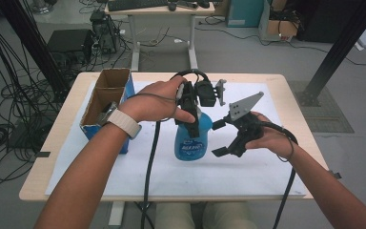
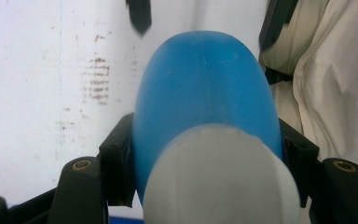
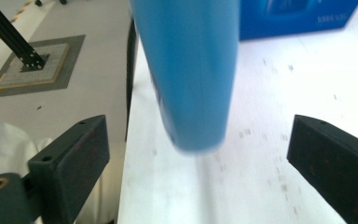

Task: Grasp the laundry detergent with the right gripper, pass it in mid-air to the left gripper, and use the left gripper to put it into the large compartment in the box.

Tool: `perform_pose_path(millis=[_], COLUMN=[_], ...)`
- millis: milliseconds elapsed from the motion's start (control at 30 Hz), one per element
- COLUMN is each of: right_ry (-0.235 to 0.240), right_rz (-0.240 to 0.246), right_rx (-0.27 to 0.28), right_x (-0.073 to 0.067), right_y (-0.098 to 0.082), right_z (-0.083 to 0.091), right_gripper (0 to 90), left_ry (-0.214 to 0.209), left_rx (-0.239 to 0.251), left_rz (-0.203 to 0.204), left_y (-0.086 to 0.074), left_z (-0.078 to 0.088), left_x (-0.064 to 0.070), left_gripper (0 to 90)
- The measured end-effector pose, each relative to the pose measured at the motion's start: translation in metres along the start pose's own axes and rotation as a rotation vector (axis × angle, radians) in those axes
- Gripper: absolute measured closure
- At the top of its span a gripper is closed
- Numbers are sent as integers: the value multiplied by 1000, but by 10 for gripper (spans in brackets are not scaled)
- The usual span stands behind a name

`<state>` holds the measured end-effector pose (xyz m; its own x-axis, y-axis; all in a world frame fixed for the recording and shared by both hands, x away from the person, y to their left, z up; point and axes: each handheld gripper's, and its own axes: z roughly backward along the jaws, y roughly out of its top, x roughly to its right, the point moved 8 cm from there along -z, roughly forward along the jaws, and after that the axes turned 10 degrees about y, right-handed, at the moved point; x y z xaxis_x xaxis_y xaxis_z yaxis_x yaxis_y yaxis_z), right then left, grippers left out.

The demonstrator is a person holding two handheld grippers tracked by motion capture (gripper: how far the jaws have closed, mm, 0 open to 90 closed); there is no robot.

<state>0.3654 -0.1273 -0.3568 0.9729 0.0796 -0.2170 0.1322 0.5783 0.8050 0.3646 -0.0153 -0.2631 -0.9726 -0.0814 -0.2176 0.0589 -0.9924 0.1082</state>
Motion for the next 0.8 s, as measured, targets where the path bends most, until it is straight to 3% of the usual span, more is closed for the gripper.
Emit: perform_pose_path(millis=[133,300,367,533,800], right_ry=[-28,-60,-72,-88,-170], right_rz=[2,-1,52,63,44], right_rx=[-71,-120,-160,-214,-274], right_x=[3,6,10,9,14], right_y=[-16,-27,-31,-37,-45], right_z=[10,21,29,49,84], right_gripper=[42,49,49,35,32], left_ry=[8,26,32,52,91], left_rx=[-10,-22,-30,-53,-84], left_rz=[31,88,129,238,414], left_y=[-5,-9,-11,-19,-31], left_z=[3,10,15,24,44], left_x=[-3,-9,-12,-22,-39], left_gripper=[374,374,373,373,373])
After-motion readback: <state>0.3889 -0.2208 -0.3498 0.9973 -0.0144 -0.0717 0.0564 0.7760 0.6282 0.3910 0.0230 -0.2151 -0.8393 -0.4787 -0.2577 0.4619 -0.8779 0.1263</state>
